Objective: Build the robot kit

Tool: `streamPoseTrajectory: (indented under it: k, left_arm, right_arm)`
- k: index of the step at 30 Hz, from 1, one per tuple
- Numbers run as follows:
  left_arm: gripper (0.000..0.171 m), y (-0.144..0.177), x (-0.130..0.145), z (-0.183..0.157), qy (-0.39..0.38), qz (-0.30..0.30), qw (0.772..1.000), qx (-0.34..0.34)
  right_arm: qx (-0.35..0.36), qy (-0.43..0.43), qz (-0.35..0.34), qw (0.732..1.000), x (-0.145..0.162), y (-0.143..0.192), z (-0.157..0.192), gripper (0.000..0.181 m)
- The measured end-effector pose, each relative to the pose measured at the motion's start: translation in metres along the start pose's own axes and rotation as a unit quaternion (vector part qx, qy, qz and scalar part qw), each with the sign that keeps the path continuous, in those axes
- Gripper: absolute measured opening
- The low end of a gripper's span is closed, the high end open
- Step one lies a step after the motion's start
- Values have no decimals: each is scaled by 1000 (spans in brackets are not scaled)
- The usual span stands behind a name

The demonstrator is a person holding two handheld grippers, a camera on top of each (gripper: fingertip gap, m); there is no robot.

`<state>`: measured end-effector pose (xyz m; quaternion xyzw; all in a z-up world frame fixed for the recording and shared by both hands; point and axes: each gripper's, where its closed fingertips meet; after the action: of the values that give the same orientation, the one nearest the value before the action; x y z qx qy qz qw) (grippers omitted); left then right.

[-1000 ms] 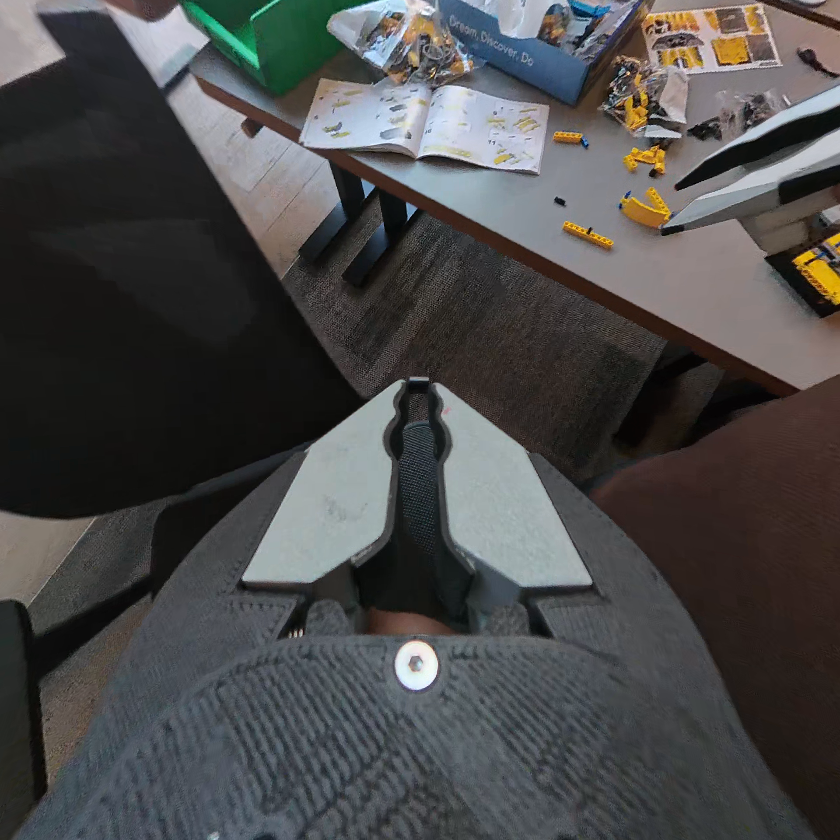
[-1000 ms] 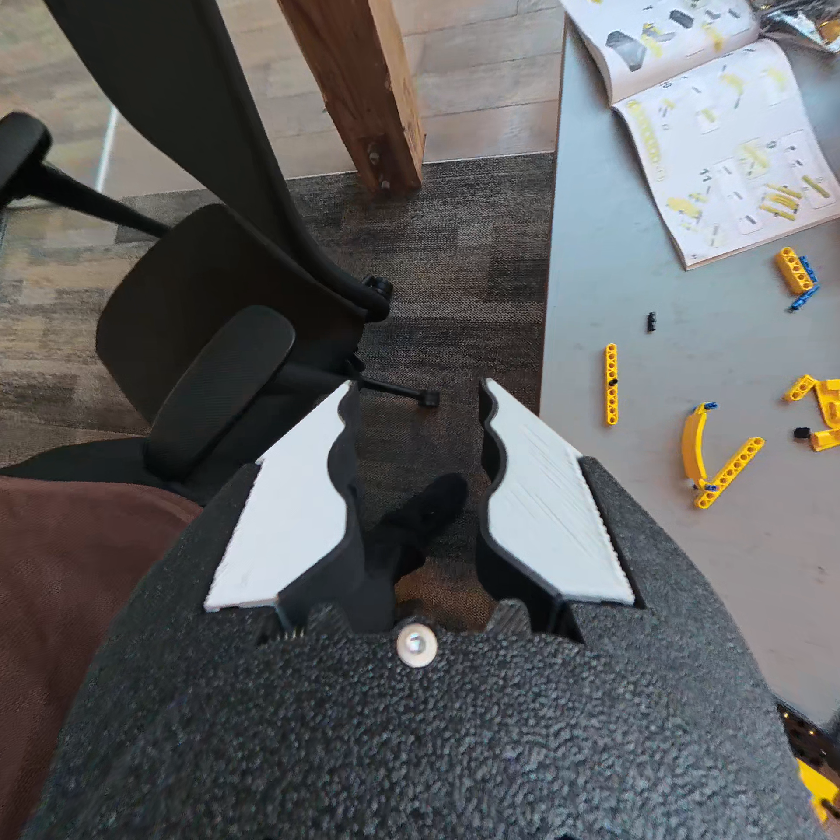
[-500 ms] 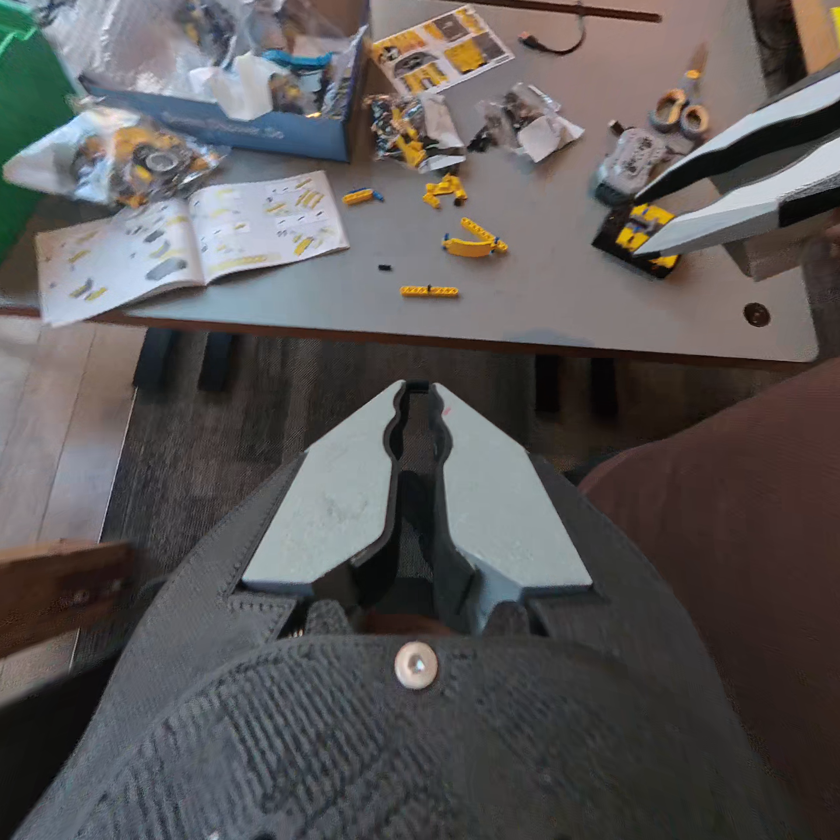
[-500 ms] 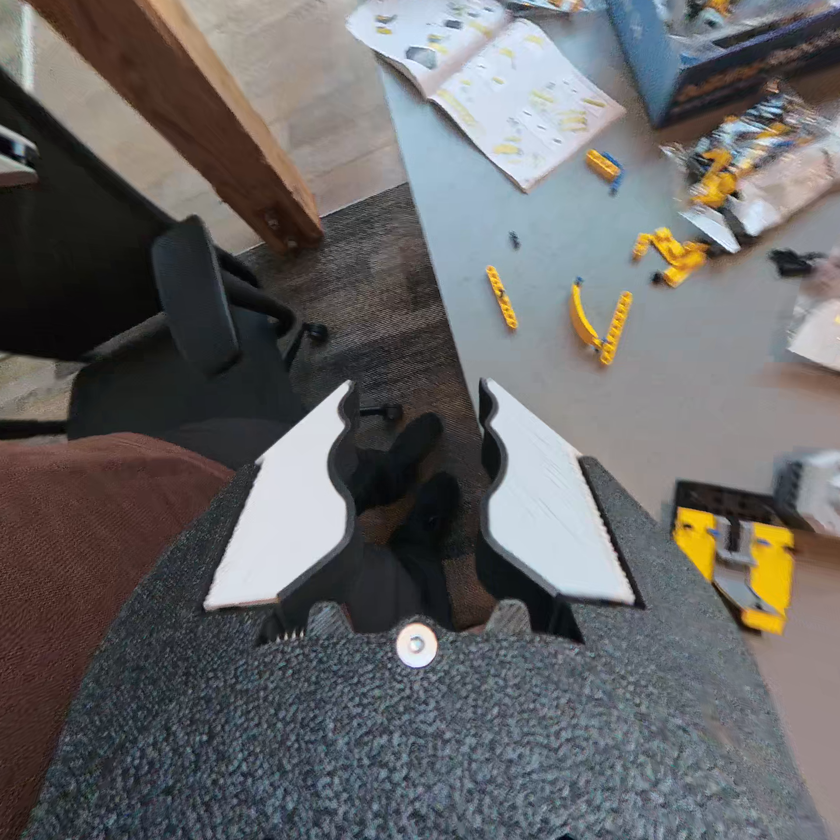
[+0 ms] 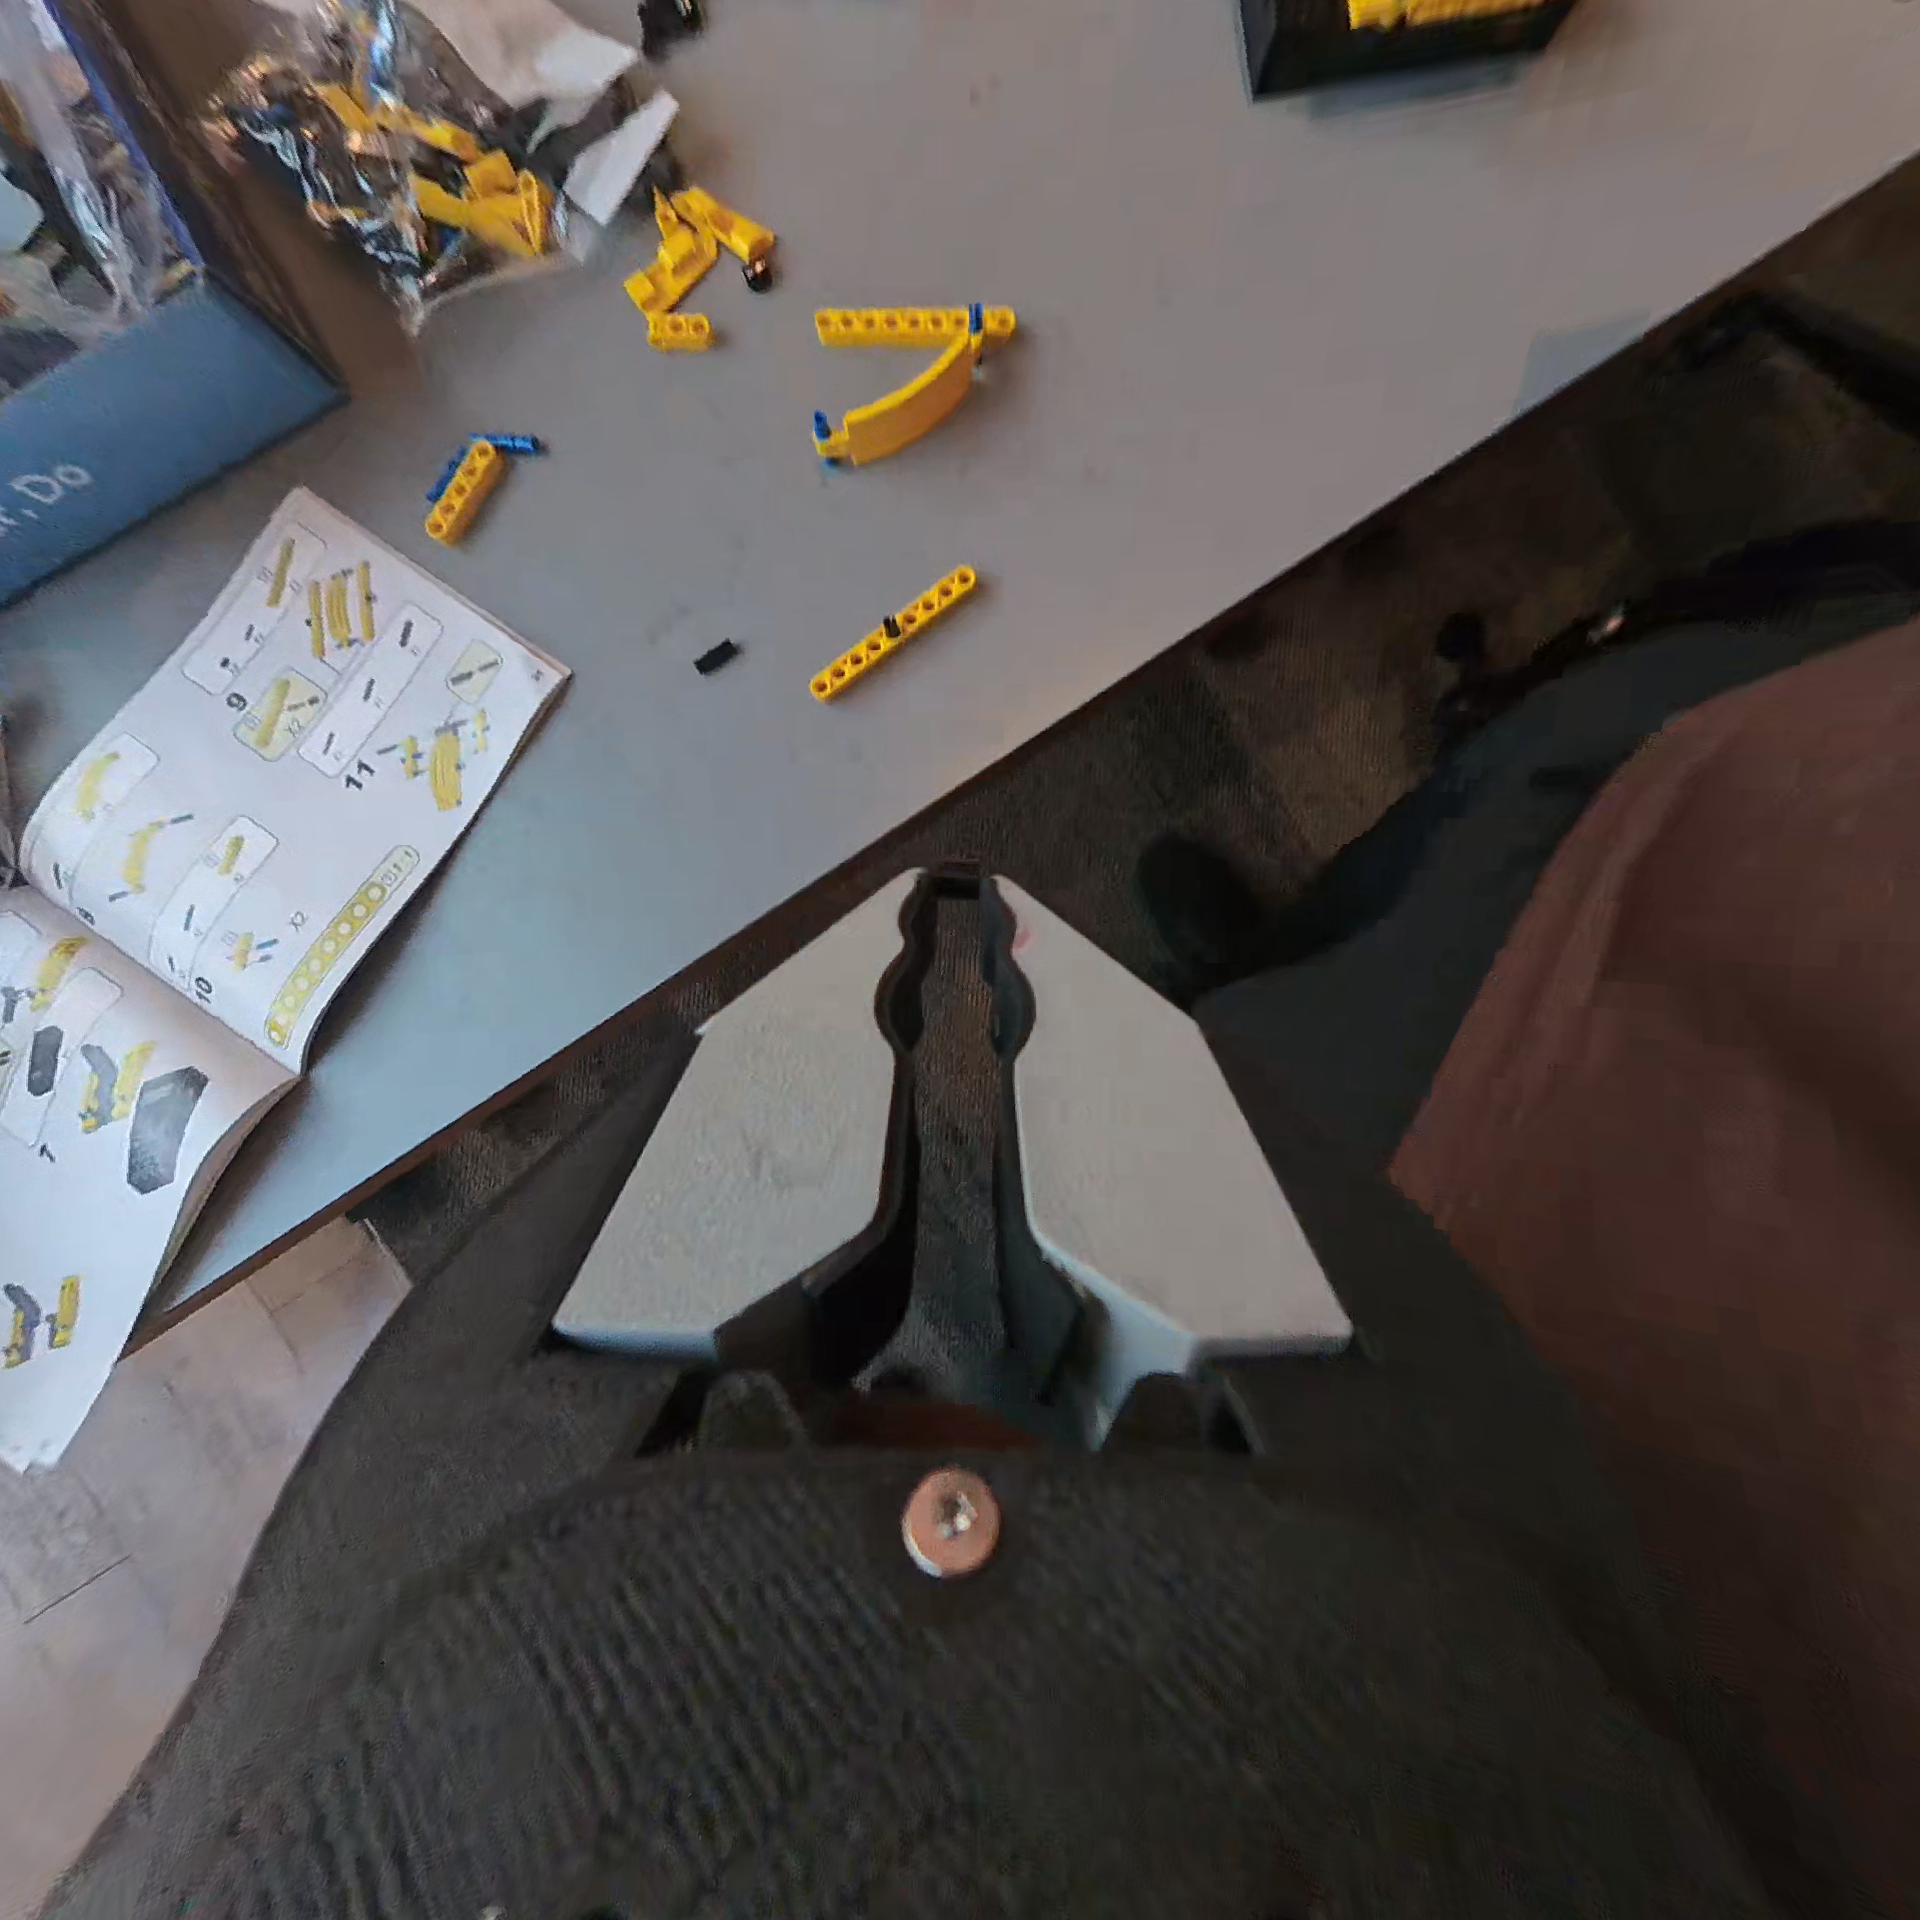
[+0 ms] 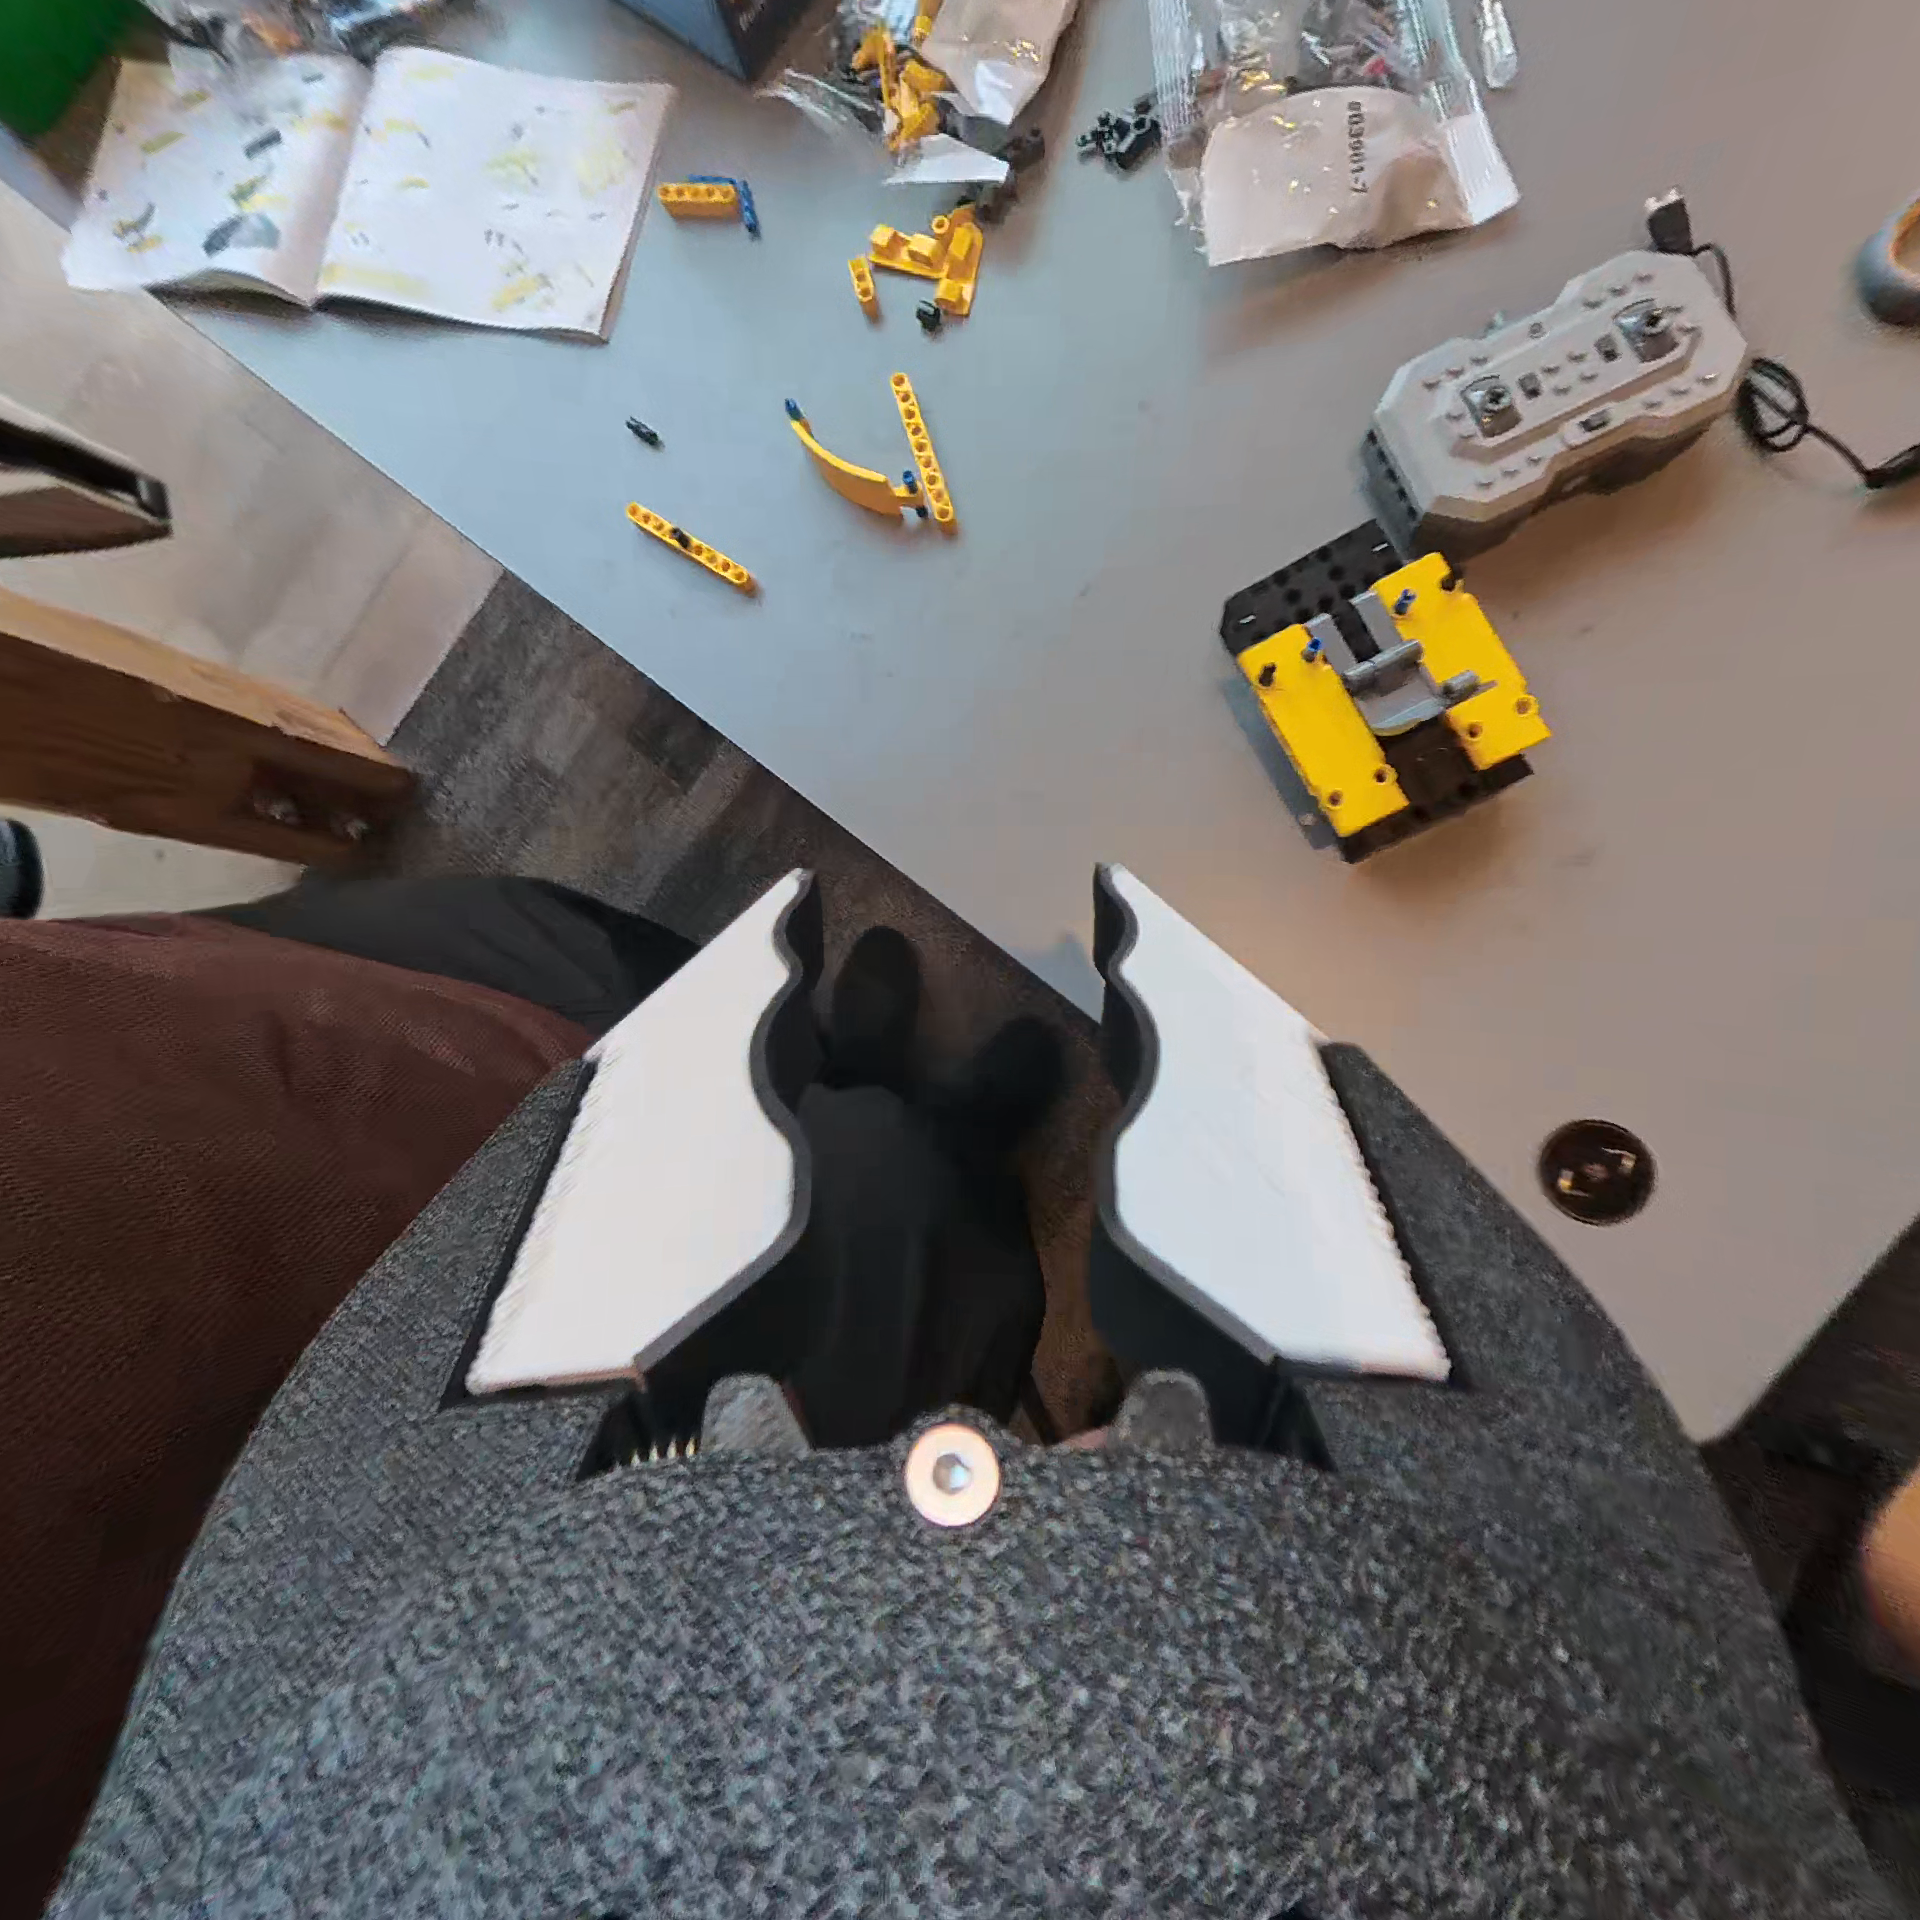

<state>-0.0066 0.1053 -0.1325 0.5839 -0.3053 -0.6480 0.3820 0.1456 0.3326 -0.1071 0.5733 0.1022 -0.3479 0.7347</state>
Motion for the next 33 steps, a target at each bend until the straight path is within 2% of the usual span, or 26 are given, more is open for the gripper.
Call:
streamPoseTrajectory:
  k: [2,5,9,12,16,20,25,29,31,33]
  left_arm:
    - [5,6,14,1,-18,29,999,5]
    - [5,13,19,1,-34,44,998,27]
    - [4,24,-14,22,-52,-2,998,33]
    - [5,9,-30,40,-61,-29,997,47]
    - [5,-33,-34,62,-91,-59,990,95]
    - [5,-71,-41,78,-141,-106,971,159]
    - [5,-97,-46,77,-159,-135,958,198]
    - [5,-122,-46,72,-165,-154,957,182]
    - [5,-136,-39,77,-171,-144,964,143]
    - [5,-137,-40,78,-156,-138,969,134]
  right_arm:
    - [-5,-6,-5,1000,7,-11,7,52]
    - [-11,-36,-15,999,8,-19,16,52]
    - [-18,-36,-26,999,-2,-29,26,51]
    - [16,-22,-41,999,-22,-47,18,51]
    - [91,-78,-106,987,-50,-51,0,52]
    - [197,-122,-106,967,-21,-50,-17,52]
    - [226,-161,-96,956,18,-62,-26,51]
    - [223,-144,-107,958,41,-87,-51,51]
    - [222,-133,-113,959,54,-99,-64,51]
    - [218,-135,-127,958,66,-109,-74,51]
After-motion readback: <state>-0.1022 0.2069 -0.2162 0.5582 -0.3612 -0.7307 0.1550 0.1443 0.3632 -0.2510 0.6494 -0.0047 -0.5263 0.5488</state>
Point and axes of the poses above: each gripper's, where its closed fingertips meet, y back along the fingers, x out of its underside, z = x × y across the jaws, and after that the axes turned 10 degrees about -y, right-handed
